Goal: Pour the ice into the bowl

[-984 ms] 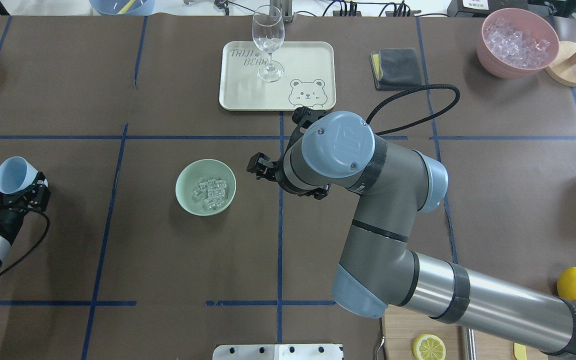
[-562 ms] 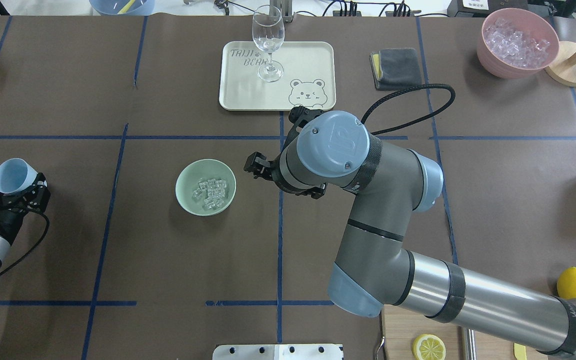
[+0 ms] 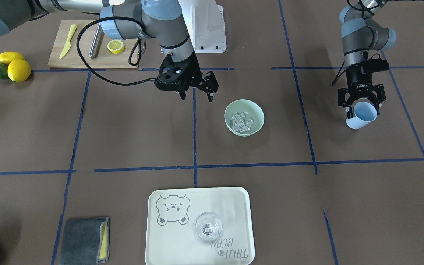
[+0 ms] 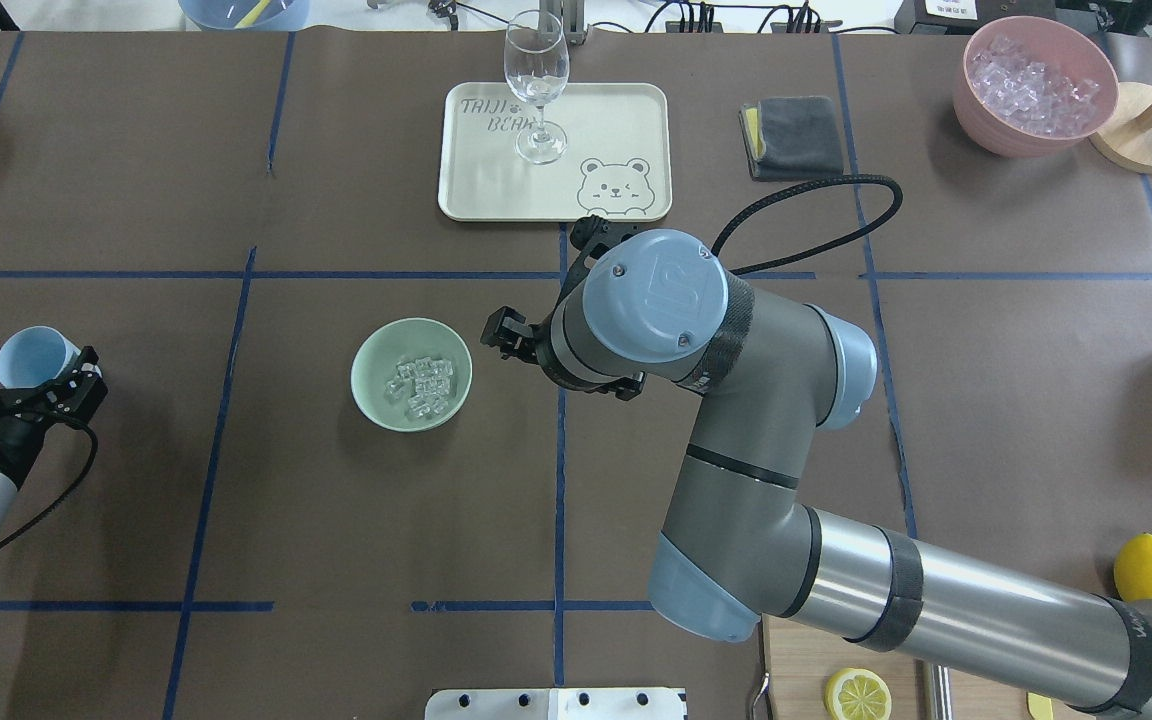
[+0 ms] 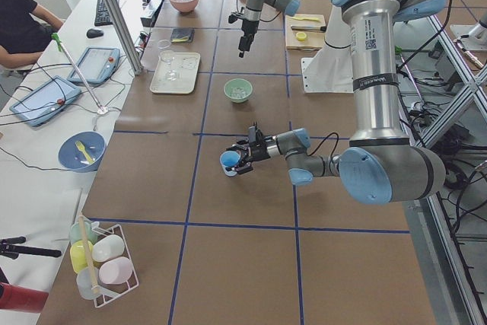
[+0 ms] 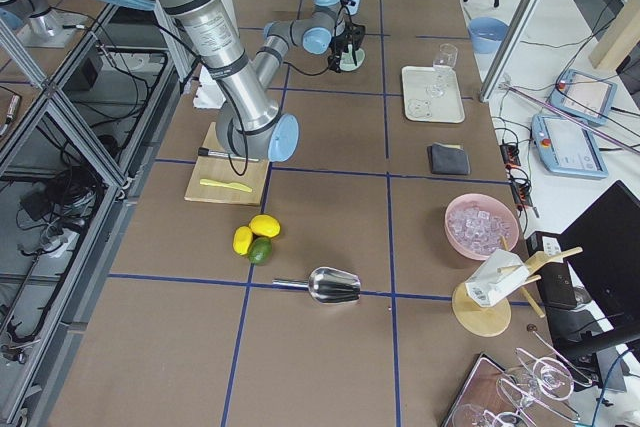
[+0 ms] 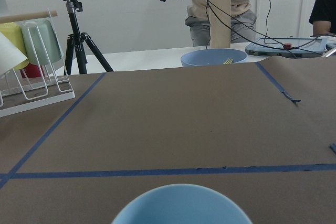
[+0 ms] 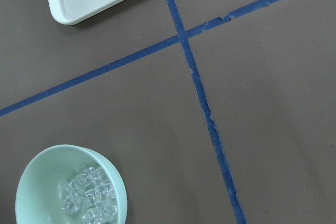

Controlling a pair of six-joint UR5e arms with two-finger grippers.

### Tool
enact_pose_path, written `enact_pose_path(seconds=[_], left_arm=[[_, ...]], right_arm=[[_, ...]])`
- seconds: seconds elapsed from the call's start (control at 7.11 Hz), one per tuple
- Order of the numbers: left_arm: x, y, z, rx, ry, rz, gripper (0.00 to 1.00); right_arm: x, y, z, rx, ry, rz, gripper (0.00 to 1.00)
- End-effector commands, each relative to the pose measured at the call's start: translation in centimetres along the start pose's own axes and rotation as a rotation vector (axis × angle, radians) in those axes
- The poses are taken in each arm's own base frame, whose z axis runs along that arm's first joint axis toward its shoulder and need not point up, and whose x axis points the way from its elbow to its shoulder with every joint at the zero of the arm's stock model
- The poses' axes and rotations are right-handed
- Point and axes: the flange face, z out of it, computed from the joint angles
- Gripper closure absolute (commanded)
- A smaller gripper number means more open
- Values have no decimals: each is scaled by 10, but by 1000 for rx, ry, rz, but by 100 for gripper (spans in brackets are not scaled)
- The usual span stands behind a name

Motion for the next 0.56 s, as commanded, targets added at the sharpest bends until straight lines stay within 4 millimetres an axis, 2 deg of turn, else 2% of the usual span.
enact_pose_path(seconds=[0.0, 0.14, 0.42], left_arm=[[-15, -15, -12, -4, -3, 28, 0], [-22, -36, -17, 16, -12, 62, 0], [-23, -67, -13, 30, -20, 99, 0]], right_arm=[[-15, 1, 16, 18, 16, -2, 0], [-30, 1, 32, 24, 4, -4, 0], [-47, 6, 60, 16, 24, -2, 0]])
